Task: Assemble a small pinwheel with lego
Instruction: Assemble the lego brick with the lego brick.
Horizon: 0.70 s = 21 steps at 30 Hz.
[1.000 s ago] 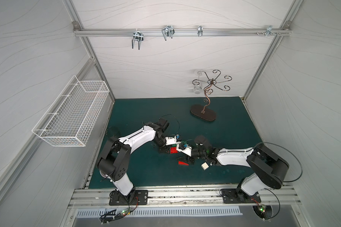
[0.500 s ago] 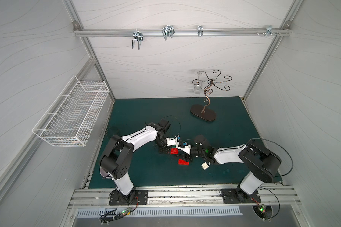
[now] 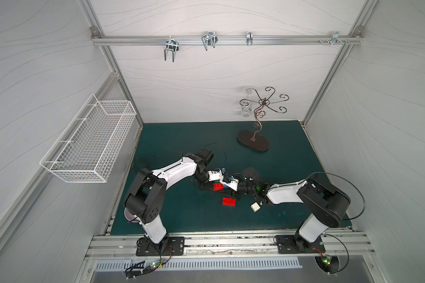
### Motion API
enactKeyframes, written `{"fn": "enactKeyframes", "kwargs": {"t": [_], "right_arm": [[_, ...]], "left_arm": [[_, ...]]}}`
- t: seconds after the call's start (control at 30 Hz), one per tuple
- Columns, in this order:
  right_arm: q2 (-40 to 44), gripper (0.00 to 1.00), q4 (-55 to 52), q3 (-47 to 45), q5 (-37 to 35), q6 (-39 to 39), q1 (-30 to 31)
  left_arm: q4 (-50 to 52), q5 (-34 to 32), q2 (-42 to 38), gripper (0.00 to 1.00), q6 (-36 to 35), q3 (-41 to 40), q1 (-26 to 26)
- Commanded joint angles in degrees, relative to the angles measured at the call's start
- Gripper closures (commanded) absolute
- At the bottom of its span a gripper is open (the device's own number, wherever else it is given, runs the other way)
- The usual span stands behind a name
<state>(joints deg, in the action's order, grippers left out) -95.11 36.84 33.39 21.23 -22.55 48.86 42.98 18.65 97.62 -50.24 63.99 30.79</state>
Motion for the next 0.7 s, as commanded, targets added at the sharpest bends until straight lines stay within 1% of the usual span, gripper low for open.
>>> {"fn": "enactKeyframes", "kwargs": {"t": [0.0, 0.13, 0.43, 0.57, 0.67], "right_arm": [[0.2, 0.46, -0.9, 0.4, 0.2, -1.7, 0.9], [0.0, 0.46, -2.2, 1.0, -0.5, -2.4, 1.1], [2.1, 0.45, -1.0, -0.4, -2.0, -0.8, 1.0], [2.5, 0.45, 1.4, -1.1, -0.6, 2.5, -0.7], [4.0, 0.45, 0.3, -0.9, 0.9, 2.4, -0.8]], "left_arm": [[-1.8, 0.8, 0.9, 0.92, 0.3, 1.1, 0.4], [-1.2, 0.9, 1.1, 0.92, 0.0, 0.6, 0.4], [-0.6, 0.8, 1.9, 0.94, 0.0, 0.9, 0.0], [0.0, 1.1, 2.2, 0.96, -0.2, 1.4, 0.0], [-0.4, 1.0, 2.1, 0.96, 0.6, 1.5, 0.0]]}}
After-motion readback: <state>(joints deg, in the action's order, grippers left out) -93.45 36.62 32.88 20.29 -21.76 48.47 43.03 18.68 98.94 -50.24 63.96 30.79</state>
